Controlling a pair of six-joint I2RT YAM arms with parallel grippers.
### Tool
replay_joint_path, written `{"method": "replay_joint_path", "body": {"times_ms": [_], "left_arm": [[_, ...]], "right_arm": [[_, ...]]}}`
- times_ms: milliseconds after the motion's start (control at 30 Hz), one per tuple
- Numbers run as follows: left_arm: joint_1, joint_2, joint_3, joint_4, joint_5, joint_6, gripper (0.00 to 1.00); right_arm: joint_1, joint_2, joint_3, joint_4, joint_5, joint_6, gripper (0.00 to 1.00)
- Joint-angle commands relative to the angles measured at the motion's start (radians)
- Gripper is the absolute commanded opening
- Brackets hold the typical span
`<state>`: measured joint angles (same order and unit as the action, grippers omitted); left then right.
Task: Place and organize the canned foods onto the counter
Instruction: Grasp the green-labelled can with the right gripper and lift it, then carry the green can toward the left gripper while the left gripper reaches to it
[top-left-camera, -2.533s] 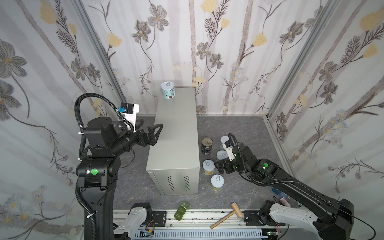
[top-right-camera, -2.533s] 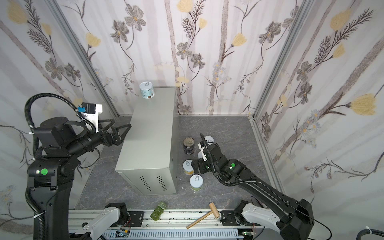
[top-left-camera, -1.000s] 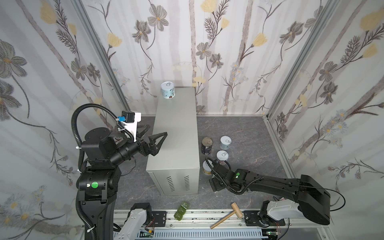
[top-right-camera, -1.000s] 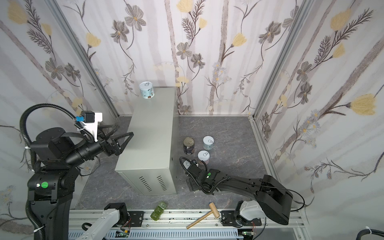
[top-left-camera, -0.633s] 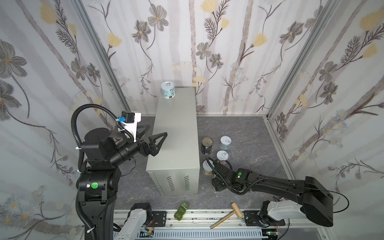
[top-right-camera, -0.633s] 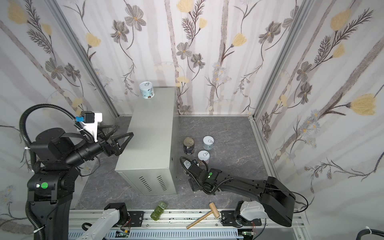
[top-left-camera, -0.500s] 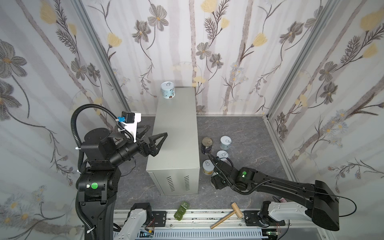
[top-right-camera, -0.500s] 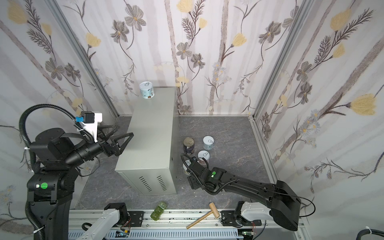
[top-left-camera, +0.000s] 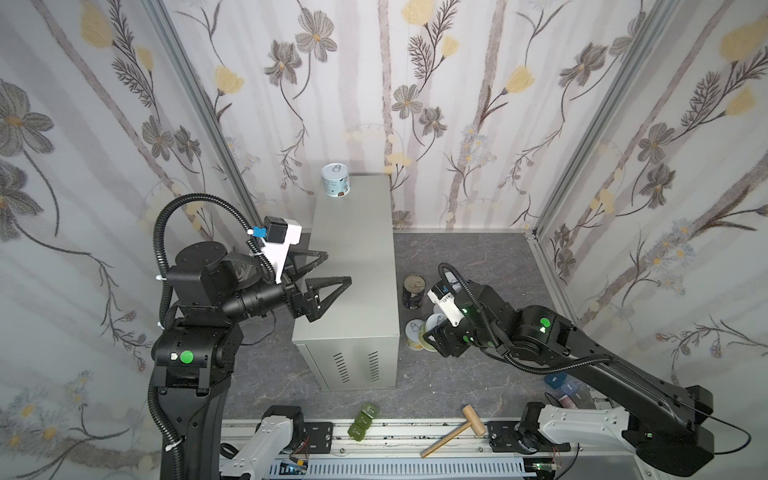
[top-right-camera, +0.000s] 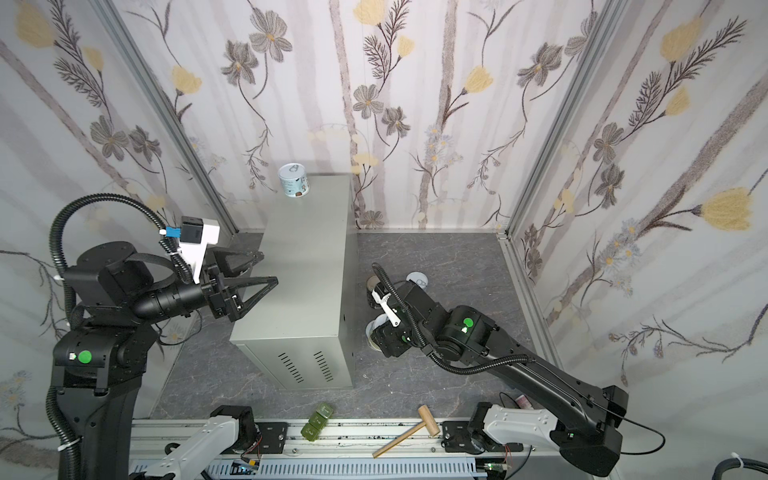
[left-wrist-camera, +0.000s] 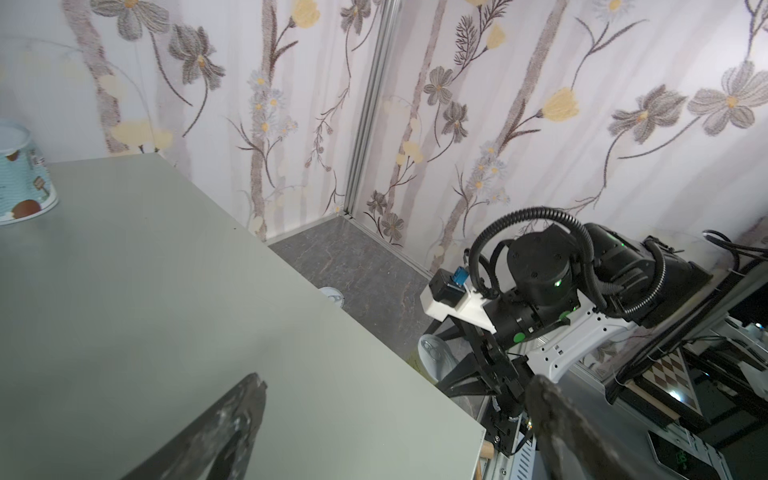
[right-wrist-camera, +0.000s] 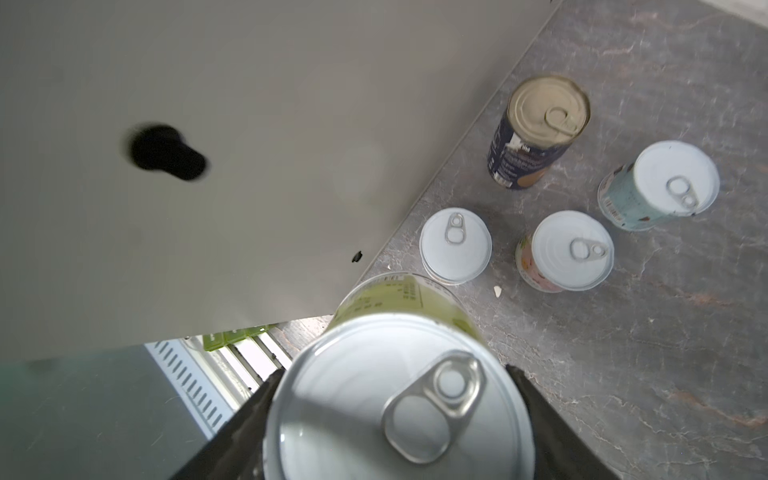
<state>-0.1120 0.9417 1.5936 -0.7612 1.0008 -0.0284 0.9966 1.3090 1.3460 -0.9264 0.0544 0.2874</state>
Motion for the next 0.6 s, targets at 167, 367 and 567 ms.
{"method": "replay_joint_path", "body": {"times_ms": [167, 367, 567], "left_arm": [[-0.226, 0.087, 0.061, -0.108, -0.06, 0.108, 1.0], [-0.478, 0.197, 0.12, -0.171, -0.326, 0.194, 1.0], [-0.686, 0.273, 0.14, -0.1, -0.521, 0.242, 1.0]], "right_arm": [[-0.01, 0.06, 0.329, -0.255, -0.096, -0.142, 0.63], [-0.043, 0.053, 0.502, -0.299, -0.139, -0.177, 0.64], [-0.056, 0.046, 0.561, -0.294, -0.146, -0.163, 0.63]]}}
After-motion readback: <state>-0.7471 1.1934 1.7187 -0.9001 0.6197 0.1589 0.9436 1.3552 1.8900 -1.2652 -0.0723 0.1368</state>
